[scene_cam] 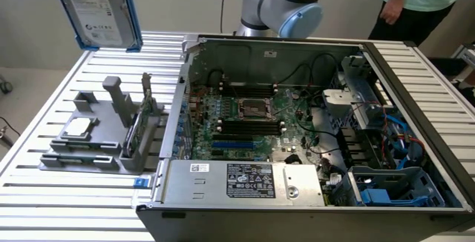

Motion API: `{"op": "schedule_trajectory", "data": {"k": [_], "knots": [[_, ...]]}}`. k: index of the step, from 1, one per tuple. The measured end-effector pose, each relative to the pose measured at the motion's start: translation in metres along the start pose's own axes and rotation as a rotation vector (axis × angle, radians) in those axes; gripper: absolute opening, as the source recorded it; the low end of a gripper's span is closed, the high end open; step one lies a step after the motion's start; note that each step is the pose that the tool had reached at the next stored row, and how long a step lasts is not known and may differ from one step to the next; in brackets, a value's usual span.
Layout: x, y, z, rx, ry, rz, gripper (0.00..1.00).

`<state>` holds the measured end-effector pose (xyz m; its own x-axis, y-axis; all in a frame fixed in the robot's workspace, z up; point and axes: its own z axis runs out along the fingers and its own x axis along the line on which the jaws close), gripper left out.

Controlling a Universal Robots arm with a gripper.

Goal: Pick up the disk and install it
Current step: 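Pick up the disk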

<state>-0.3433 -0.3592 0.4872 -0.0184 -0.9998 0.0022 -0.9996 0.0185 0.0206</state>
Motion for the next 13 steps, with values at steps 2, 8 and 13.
{"op": "schedule_trajectory", "data": {"k": [2,8,13], "knots": [[0.003,-0.008,-0.0002,0.0001,0.0,0.0,0.33],[0.009,-0.0325,-0.0007,0.0,0.0,0.0,0.33],[0.014,-0.0537,-0.0011,-0.0001,0.0001,-0.001,0.33]]}}
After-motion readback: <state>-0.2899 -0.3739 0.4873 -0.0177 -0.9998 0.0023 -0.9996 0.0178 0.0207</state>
